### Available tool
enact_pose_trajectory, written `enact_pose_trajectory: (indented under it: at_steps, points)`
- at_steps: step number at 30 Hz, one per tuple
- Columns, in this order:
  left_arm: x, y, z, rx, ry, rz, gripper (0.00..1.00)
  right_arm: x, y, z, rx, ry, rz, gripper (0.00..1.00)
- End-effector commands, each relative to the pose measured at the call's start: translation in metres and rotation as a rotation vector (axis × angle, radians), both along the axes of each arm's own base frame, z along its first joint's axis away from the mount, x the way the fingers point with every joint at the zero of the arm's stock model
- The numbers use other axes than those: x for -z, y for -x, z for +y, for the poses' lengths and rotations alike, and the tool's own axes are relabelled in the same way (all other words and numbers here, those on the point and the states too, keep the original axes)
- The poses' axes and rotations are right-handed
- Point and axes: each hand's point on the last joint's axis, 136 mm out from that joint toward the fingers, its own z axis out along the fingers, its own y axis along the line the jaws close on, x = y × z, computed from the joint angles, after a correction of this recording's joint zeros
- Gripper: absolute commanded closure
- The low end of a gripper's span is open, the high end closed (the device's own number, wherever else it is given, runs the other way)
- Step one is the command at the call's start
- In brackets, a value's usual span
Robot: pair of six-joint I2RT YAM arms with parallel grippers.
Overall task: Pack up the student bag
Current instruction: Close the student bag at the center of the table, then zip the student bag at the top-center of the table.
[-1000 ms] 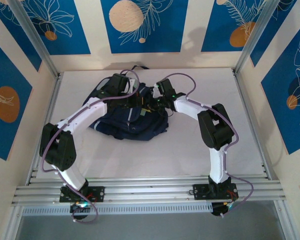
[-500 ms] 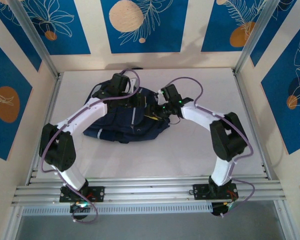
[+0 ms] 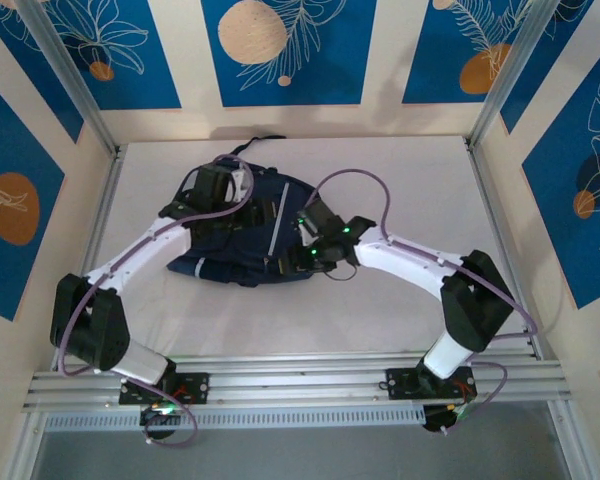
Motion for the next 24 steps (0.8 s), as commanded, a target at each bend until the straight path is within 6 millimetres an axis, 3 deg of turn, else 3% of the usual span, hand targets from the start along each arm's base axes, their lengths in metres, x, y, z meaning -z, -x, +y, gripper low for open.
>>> enact_pose_trajectory:
  at_steps: [1, 6, 11, 16, 24]
  points:
    - [0.004, 0.003, 0.026, -0.097, 0.004, -0.001, 0.32, -0.001, -0.007, 0.024, 0.047, 0.026, -0.046, 0.39]
    - [0.022, 0.012, 0.048, -0.157, -0.006, 0.022, 0.3, 0.008, -0.012, 0.052, 0.052, 0.067, -0.091, 0.38]
    - [0.039, 0.014, 0.051, -0.161, -0.016, 0.06, 0.32, 0.024, -0.024, 0.057, 0.107, 0.13, -0.132, 0.42]
    - [0.057, 0.012, 0.055, -0.179, -0.031, 0.076, 0.34, 0.04, -0.033, 0.06, 0.133, 0.182, -0.186, 0.52]
    - [0.089, 0.001, 0.059, -0.198, -0.052, 0.123, 0.35, 0.051, -0.037, 0.053, 0.149, 0.25, -0.216, 0.78]
